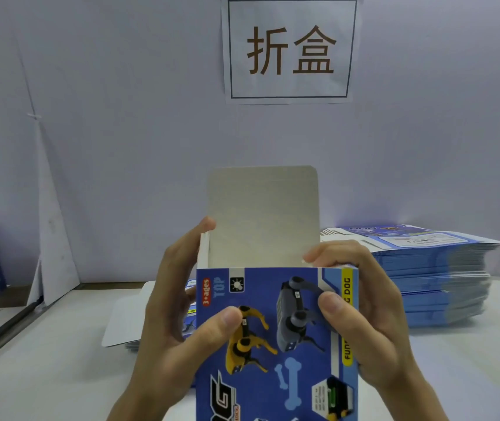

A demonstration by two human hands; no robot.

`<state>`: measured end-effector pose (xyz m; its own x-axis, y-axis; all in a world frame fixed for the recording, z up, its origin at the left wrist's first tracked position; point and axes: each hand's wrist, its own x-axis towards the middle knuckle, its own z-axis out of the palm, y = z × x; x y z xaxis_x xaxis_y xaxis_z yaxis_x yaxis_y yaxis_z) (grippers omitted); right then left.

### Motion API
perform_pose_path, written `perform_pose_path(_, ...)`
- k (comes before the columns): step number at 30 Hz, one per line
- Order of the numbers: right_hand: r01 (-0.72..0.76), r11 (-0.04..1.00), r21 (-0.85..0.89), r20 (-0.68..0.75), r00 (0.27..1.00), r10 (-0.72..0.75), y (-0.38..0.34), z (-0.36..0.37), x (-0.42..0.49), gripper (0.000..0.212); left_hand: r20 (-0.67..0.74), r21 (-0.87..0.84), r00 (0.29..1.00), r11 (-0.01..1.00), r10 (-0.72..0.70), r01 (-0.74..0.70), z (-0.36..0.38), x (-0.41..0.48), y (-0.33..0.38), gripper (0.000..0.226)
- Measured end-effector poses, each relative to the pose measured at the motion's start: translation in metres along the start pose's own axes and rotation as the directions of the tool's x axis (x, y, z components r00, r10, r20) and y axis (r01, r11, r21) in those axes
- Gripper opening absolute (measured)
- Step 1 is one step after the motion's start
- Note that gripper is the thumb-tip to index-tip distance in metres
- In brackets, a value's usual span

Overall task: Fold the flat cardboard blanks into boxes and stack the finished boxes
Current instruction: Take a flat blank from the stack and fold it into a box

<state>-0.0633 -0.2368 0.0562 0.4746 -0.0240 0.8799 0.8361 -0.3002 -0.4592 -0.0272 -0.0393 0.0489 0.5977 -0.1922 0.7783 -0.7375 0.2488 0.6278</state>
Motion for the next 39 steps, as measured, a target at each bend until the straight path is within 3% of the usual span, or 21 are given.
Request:
perform_pose_path(7, 0.022, 1.000, 0.002, -0.034, 0.999, -0.022, -0.007, -0.004, 0.002, 0.026, 0.058, 0.091, 0.996, 0.994, -0.061, 0.056, -0.002, 0.000, 0.006, 0.073)
perform_pose_path(11, 0.087, 0.995, -0.051, 0.038, 0.996, -0.085, -0.012, -0.005, 0.005, 0.027, 0.082, 0.116, 0.995, 0.992, -0.060, 0.051, -0.005, 0.000, 0.006, 0.071)
perform_pose_path(15, 0.024, 1.000, 0.004, -0.013, 1.000, -0.024, -0.010, -0.007, 0.003, 0.036, 0.137, 0.191, 0.984, 0.971, 0.116, -0.141, -0.001, 0.000, 0.005, 0.025)
perform_pose_path(17, 0.020, 0.999, -0.036, 0.001, 1.000, -0.020, -0.008, -0.008, 0.002, 0.034, 0.115, 0.179, 0.985, 0.973, 0.125, -0.144, 0.003, -0.001, 0.001, 0.009)
perform_pose_path(21, 0.023, 0.999, -0.035, 0.024, 0.999, -0.022, -0.004, -0.004, -0.001, 0.014, 0.035, 0.169, 0.993, 0.979, 0.113, -0.117, 0.004, -0.002, -0.002, 0.015)
perform_pose_path(25, 0.039, 0.996, -0.076, 0.020, 0.999, -0.038, -0.004, -0.003, -0.001, 0.024, 0.059, 0.147, 0.992, 0.982, 0.110, -0.117, 0.000, 0.001, -0.002, 0.009)
perform_pose_path(29, 0.035, 0.998, -0.059, 0.049, 0.998, -0.032, -0.003, -0.004, -0.001, 0.015, 0.015, 0.214, 0.988, 0.965, 0.153, -0.153, 0.001, 0.000, -0.004, 0.018)
perform_pose_path(33, 0.050, 0.995, -0.087, 0.034, 0.998, -0.047, -0.003, -0.002, -0.001, 0.019, 0.044, 0.186, 0.990, 0.972, 0.135, -0.140, 0.001, 0.001, -0.002, 0.010)
perform_pose_path(39, 0.032, 0.996, -0.082, 0.050, 0.998, -0.028, -0.004, -0.003, 0.000, 0.016, 0.017, 0.226, 0.992, 0.966, 0.124, -0.124, 0.002, 0.001, 0.001, 0.017)
